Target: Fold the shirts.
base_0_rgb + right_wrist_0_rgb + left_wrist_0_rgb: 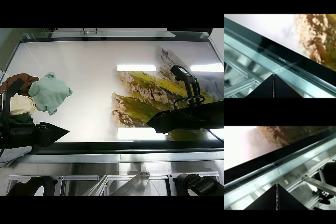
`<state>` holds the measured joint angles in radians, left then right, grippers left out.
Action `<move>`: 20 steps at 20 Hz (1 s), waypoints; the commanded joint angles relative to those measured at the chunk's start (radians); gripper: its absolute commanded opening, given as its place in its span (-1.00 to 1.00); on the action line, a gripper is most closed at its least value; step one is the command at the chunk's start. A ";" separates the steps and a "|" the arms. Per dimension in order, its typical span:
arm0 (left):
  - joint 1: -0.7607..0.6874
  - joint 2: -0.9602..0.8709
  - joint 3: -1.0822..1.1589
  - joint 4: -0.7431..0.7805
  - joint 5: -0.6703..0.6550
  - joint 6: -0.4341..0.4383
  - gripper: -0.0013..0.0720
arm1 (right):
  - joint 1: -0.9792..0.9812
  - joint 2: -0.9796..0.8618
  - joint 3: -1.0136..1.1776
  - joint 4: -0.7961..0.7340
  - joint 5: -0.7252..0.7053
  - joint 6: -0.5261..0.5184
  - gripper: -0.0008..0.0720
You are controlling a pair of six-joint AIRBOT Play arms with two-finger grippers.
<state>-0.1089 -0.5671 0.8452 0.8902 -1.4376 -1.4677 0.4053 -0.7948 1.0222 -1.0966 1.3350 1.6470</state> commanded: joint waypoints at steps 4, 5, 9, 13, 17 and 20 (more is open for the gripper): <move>0.000 0.001 0.000 0.000 0.000 0.000 -0.92 | 0.001 0.000 0.000 0.000 0.000 0.000 -0.93; 0.000 0.001 0.000 0.000 0.000 0.000 -0.92 | 0.001 0.000 0.000 0.000 0.000 0.000 -0.93; 0.000 0.001 0.000 0.000 0.000 0.000 -0.92 | 0.000 -0.003 0.000 0.000 -0.074 0.000 -0.93; 0.000 0.000 0.000 0.016 0.143 0.127 -0.92 | 0.000 -0.003 0.000 0.001 -0.083 0.000 -0.93; -0.001 0.001 0.000 -0.011 0.340 0.122 -0.92 | 0.000 -0.019 0.000 0.002 -0.142 0.002 -0.93; 0.000 0.000 0.000 -0.013 0.494 0.137 -0.92 | 0.000 -0.041 0.000 0.012 -0.146 0.003 -0.93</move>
<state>-0.1089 -0.5671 0.8452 0.8814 -1.1061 -1.3521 0.4053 -0.8188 1.0222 -1.0954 1.2045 1.6474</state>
